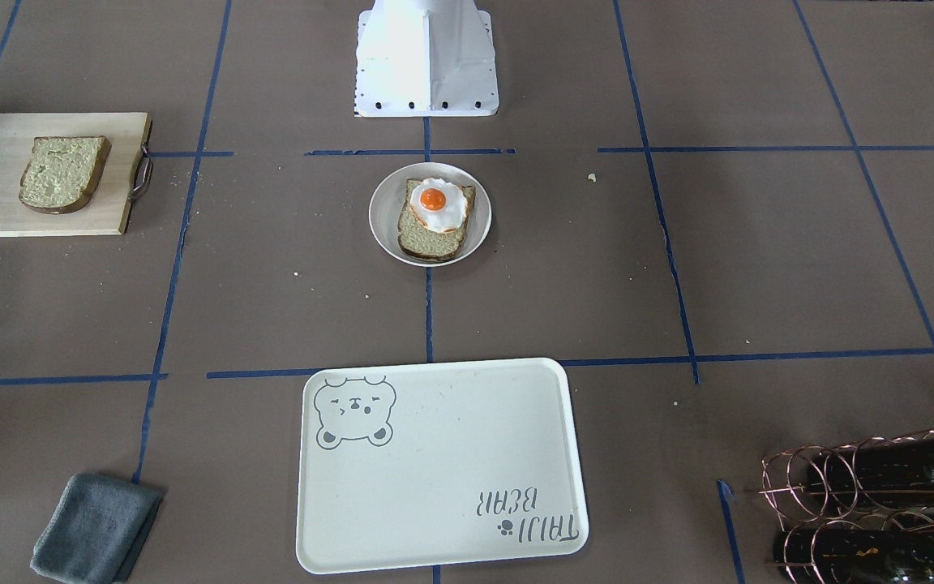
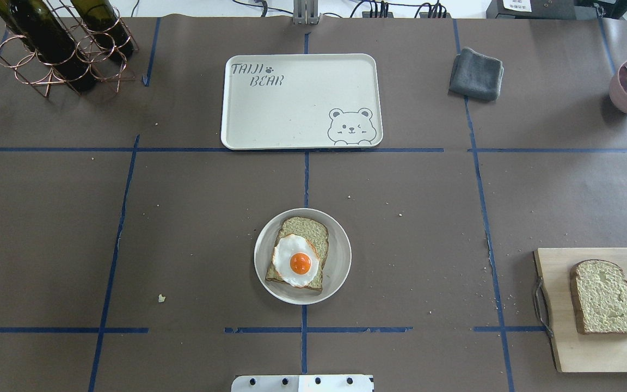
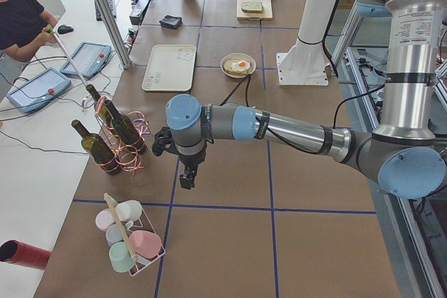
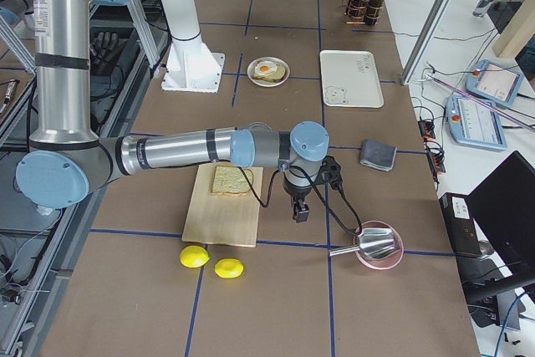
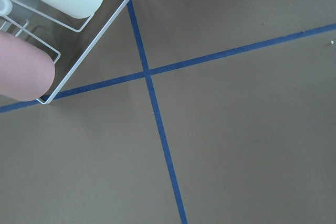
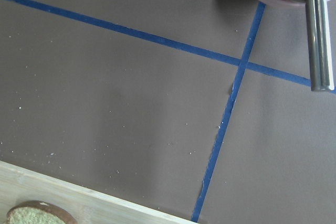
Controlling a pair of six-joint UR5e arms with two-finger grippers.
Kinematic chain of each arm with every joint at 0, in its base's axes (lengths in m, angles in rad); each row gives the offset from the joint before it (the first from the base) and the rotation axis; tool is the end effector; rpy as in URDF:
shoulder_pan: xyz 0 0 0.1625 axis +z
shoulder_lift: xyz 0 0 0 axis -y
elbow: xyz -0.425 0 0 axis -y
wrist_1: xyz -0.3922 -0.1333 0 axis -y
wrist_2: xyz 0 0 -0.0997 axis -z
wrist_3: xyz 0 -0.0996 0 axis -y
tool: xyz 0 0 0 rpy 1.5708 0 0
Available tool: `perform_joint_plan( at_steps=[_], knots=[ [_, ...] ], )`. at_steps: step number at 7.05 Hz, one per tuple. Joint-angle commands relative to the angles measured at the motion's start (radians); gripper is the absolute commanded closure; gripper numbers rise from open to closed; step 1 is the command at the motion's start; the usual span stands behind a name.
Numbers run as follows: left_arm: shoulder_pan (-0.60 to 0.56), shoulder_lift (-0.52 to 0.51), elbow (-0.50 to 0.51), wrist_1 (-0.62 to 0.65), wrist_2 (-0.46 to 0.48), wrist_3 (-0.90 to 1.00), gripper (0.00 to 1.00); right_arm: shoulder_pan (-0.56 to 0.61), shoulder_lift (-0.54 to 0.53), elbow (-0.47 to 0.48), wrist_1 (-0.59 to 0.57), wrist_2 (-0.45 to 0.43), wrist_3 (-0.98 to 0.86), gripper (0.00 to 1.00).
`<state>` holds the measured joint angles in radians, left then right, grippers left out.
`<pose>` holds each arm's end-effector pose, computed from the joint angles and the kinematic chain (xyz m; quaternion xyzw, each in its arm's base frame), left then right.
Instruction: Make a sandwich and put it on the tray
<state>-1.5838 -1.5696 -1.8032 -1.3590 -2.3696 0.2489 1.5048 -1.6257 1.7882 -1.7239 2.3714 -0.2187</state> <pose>-0.0682 -0.4814 0.5652 0.0596 0.3844 0.1122 0.9144 0.0311 -0.4671 0.5918 0.0340 -0.3882 -0.1325 0.9114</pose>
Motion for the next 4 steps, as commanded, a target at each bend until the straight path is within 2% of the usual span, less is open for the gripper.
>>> perform_joint_plan(
  at_steps=[1,3,4],
  knots=[
    [-0.002,0.012,0.004,-0.035,-0.005,0.007,0.0,0.0,-0.031,0.016,0.001,0.03,-0.002,0.0],
    [0.01,0.008,-0.008,-0.045,-0.031,0.004,0.0,-0.027,-0.061,0.042,0.019,0.124,0.001,0.0],
    [0.011,0.01,-0.007,-0.113,-0.064,0.001,0.0,-0.078,-0.125,0.048,0.14,0.143,0.063,0.0]
  ],
)
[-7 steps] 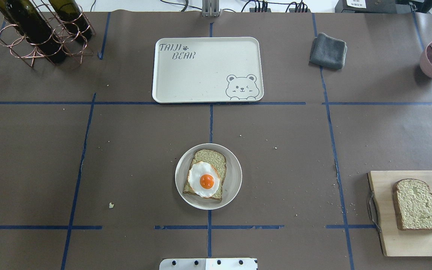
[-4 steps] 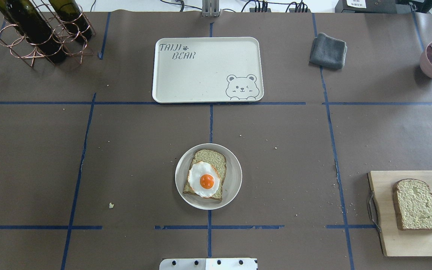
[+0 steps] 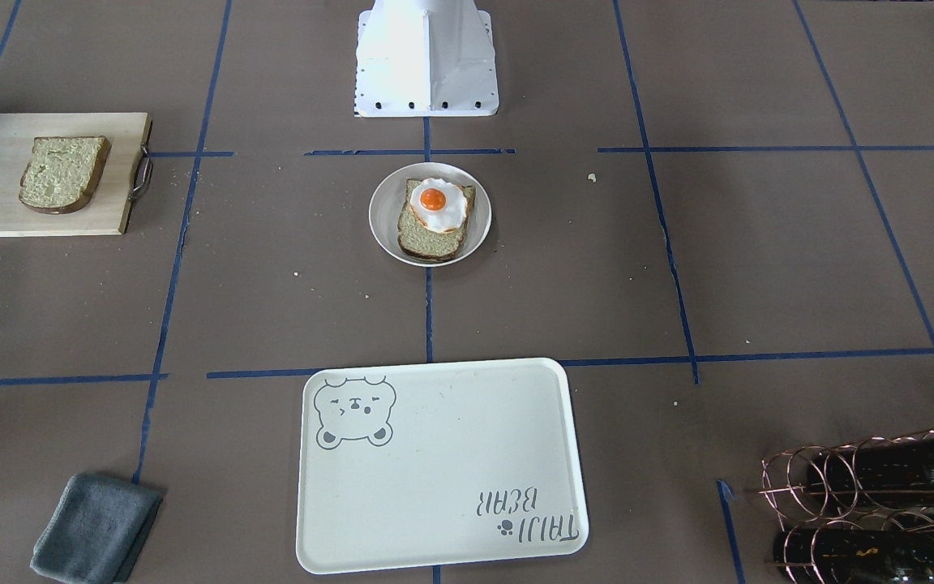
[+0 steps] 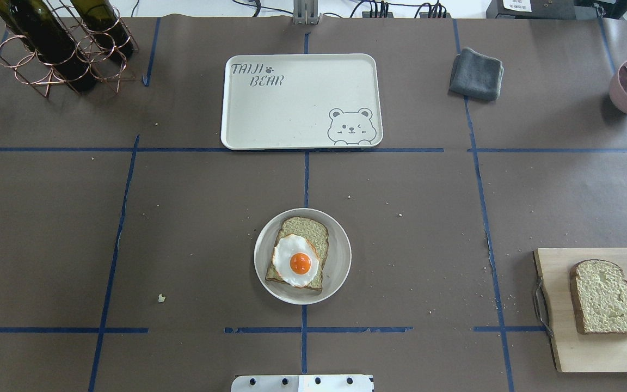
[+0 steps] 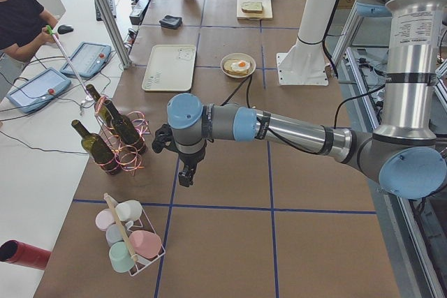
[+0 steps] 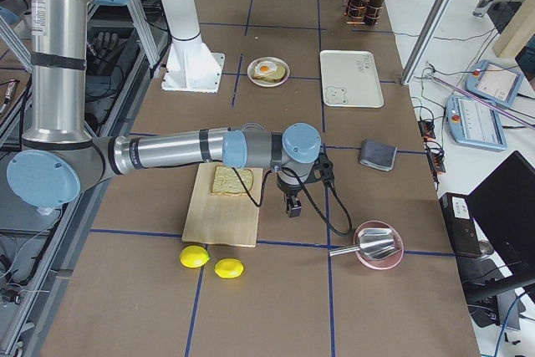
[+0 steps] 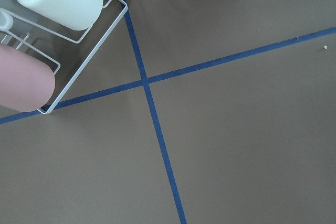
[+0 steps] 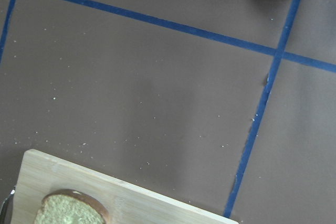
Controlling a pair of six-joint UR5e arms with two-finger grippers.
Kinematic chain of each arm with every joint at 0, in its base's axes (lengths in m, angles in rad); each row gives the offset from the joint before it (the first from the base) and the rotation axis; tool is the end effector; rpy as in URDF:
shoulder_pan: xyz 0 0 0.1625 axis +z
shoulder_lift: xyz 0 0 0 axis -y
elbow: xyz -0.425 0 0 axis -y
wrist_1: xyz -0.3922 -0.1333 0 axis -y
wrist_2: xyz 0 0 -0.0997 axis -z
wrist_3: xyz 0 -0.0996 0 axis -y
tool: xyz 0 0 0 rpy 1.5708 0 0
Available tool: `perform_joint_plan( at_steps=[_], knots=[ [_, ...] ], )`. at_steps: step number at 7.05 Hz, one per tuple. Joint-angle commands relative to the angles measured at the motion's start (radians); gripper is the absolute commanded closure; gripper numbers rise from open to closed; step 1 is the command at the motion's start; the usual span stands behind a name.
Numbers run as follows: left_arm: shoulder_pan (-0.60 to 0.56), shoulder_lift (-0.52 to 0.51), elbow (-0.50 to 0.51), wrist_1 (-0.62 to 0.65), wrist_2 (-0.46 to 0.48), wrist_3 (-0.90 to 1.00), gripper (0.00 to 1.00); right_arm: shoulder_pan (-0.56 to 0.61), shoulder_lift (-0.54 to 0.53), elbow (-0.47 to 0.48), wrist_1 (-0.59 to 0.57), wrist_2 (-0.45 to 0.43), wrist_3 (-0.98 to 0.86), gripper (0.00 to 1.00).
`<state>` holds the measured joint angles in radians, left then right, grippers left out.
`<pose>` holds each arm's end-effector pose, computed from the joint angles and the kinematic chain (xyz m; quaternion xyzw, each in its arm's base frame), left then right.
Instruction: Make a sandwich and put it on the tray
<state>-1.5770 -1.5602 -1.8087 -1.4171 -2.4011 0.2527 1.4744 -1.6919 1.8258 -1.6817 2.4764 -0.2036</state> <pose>-0.0628 -0.4816 0.5588 0.0854 0.3953 0.1271 0.9057 0.0125 -0.4417 0.5912 0.0338 -0.4363 -0.1393 0.8883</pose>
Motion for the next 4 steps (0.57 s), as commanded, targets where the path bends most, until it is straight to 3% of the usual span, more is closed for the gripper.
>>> perform_joint_plan(
  at_steps=[1,2,3,4],
  knots=[
    [0.005,0.0,0.005,-0.065,-0.033,-0.006,0.0,-0.145,-0.128,0.012,0.348,0.03,0.301,0.0],
    [0.005,0.0,0.003,-0.065,-0.033,-0.006,0.0,-0.26,-0.214,0.01,0.651,-0.008,0.604,0.0],
    [0.005,0.0,0.002,-0.065,-0.032,-0.004,0.0,-0.364,-0.291,0.009,0.868,-0.087,0.8,0.0],
    [0.005,0.0,0.002,-0.066,-0.032,-0.004,0.0,-0.438,-0.305,0.01,0.917,-0.118,0.898,0.0]
  ],
)
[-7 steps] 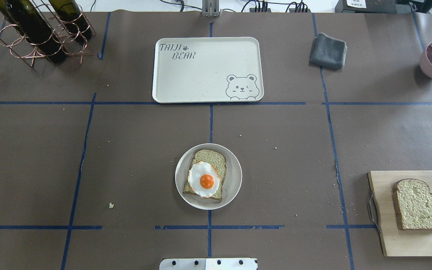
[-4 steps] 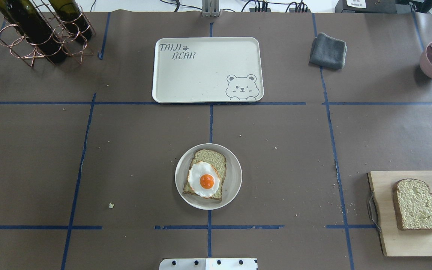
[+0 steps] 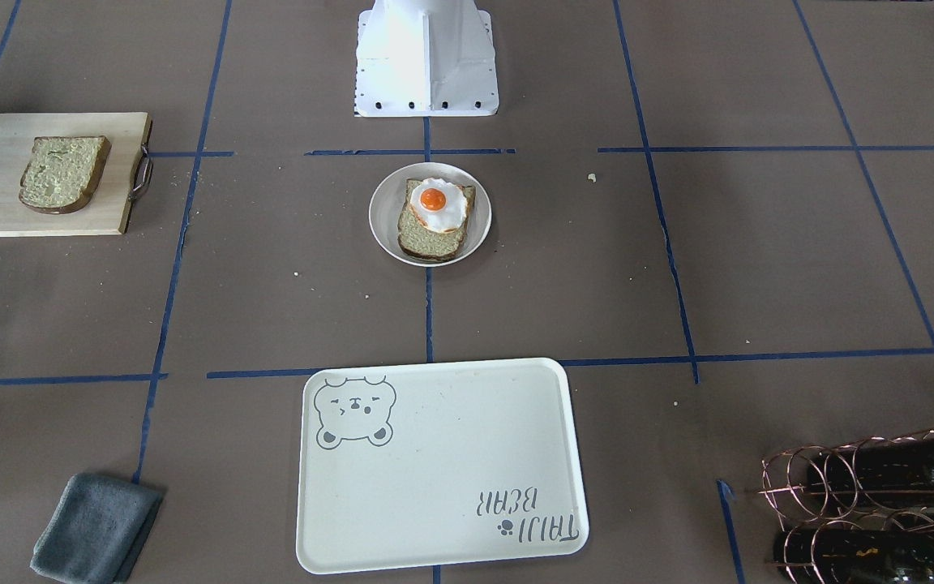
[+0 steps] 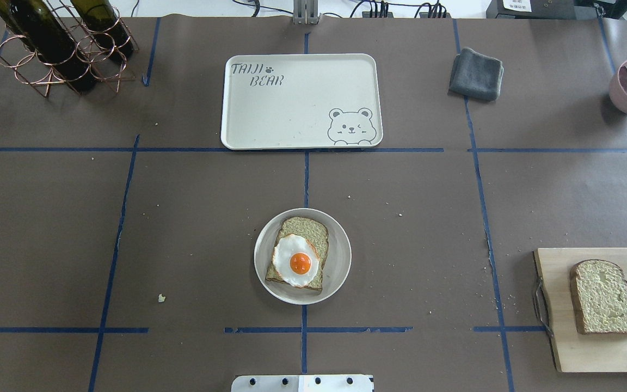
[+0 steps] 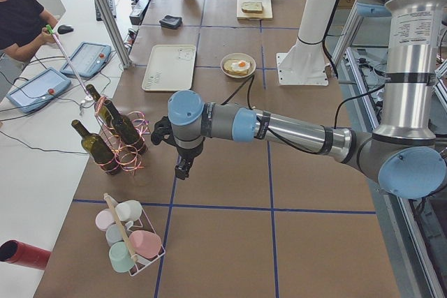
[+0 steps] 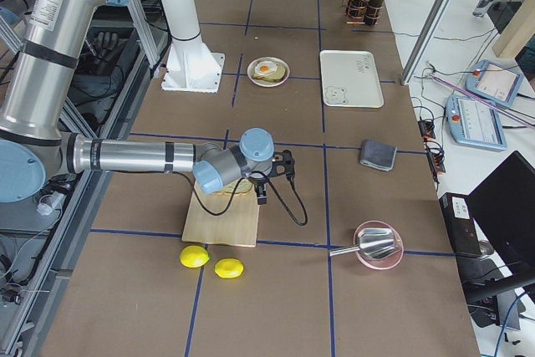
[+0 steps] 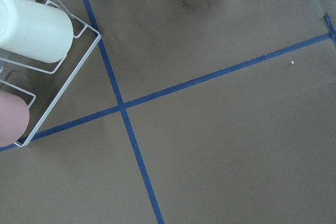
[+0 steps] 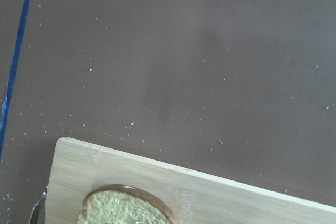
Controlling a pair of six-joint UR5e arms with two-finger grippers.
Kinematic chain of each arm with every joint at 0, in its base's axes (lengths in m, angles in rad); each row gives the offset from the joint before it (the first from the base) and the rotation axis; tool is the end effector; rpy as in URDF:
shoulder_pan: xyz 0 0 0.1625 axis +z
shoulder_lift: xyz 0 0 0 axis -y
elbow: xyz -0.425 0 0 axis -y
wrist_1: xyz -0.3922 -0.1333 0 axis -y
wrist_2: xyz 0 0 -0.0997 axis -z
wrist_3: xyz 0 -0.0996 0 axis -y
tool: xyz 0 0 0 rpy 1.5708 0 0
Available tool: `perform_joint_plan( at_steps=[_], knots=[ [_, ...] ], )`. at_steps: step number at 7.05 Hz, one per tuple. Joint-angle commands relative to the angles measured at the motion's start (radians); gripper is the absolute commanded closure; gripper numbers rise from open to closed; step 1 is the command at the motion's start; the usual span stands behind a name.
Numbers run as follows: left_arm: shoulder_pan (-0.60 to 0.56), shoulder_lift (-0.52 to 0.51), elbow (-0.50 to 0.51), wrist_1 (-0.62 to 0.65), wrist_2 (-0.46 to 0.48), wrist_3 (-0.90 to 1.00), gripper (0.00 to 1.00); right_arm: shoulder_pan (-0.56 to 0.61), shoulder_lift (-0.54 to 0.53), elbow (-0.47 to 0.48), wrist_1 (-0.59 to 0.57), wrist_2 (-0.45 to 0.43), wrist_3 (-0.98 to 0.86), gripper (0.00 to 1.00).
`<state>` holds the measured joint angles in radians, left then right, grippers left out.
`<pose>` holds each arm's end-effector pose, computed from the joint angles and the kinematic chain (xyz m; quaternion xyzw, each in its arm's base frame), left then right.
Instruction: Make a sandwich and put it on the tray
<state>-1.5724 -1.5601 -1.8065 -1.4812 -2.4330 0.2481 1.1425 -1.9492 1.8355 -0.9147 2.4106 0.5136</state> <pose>-0.0585 -0.4852 0.5507 0.1129 0.4060 0.1395 0.8961 -0.0925 -0.3451 0.6074 0.0398 -0.4610 -0.0716 0.8836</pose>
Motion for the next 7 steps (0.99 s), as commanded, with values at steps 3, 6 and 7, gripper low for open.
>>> perform_joint_plan(
  at_steps=[3,6,7],
  knots=[
    [0.002,0.0,-0.007,-0.001,-0.001,-0.001,0.0,-0.271,-0.062,-0.021,0.243,-0.177,0.435,0.12],
    [0.002,-0.001,-0.008,-0.001,-0.001,-0.003,0.0,-0.285,-0.092,-0.071,0.37,-0.171,0.505,0.3],
    [0.0,-0.001,-0.007,-0.001,-0.001,-0.001,0.0,-0.286,-0.103,-0.071,0.372,-0.168,0.505,0.31]
  ],
)
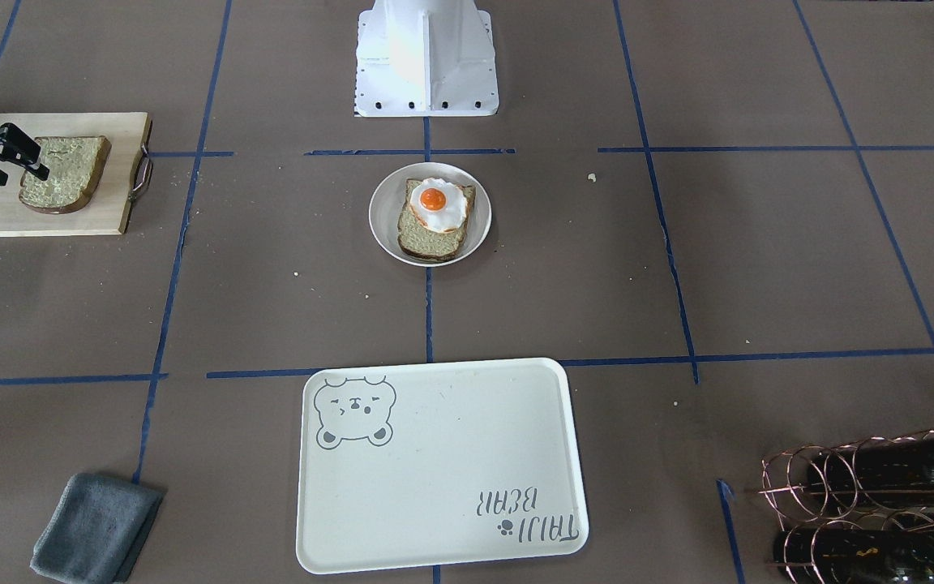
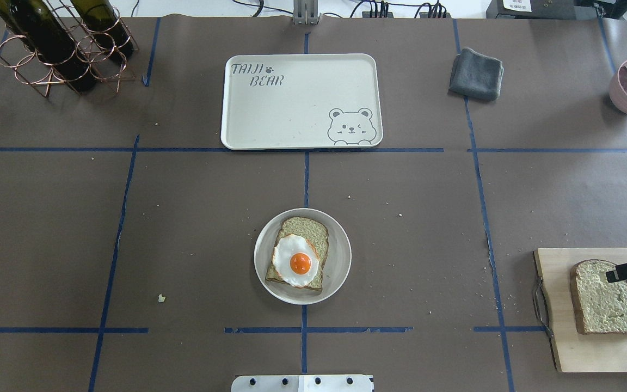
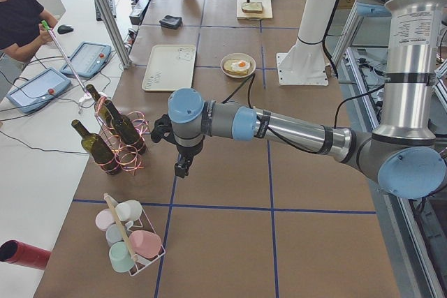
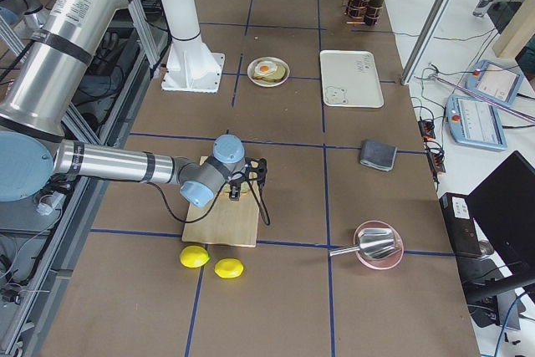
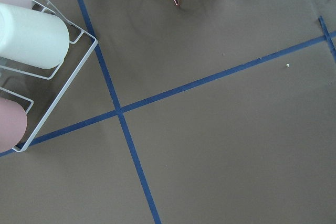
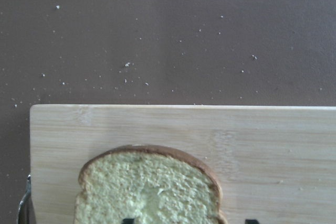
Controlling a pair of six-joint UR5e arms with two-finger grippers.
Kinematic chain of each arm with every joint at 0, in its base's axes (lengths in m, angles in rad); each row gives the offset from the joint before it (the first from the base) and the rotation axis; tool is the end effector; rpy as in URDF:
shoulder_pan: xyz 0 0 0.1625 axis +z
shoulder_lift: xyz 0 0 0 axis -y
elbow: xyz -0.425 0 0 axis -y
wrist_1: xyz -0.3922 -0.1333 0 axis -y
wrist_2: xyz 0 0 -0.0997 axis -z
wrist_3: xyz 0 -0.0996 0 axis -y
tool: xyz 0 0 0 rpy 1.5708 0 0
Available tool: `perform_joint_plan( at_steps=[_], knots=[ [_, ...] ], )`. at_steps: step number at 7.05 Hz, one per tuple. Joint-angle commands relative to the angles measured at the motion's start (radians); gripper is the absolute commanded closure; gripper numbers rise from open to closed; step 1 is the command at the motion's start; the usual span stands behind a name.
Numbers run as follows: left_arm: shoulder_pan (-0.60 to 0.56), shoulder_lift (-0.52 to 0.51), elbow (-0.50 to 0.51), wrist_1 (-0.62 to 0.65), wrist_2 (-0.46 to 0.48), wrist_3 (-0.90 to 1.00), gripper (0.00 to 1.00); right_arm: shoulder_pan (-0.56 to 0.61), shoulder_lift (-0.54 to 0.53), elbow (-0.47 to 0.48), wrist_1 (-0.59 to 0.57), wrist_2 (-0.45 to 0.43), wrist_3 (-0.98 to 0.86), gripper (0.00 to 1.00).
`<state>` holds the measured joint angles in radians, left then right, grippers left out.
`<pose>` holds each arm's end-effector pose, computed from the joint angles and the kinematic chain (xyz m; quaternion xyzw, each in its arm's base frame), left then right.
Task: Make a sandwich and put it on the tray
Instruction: 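Lower the right gripper onto the bread slice on the wooden board and grasp it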
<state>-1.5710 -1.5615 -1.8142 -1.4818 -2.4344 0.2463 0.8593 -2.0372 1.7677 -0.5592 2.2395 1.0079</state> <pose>-0.0577 -0.4855 0.5461 0.1167 0.4061 0.1413 0.8953 -0.1503 -0.2840 0.6367 -0.0082 -0.4591 0.0123 0.8883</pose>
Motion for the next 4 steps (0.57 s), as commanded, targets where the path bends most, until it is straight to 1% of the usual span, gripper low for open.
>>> perform_joint_plan(
  at_steps=[1,4],
  knots=[
    [0.0,0.001,0.001,0.0,0.0,0.001,0.0,-0.006,-0.018,-0.014,0.016,0.005,0.011,0.32],
    [0.0,0.0,-0.001,0.0,0.0,0.001,0.0,-0.014,-0.012,-0.034,0.03,0.009,0.027,0.32]
  ],
)
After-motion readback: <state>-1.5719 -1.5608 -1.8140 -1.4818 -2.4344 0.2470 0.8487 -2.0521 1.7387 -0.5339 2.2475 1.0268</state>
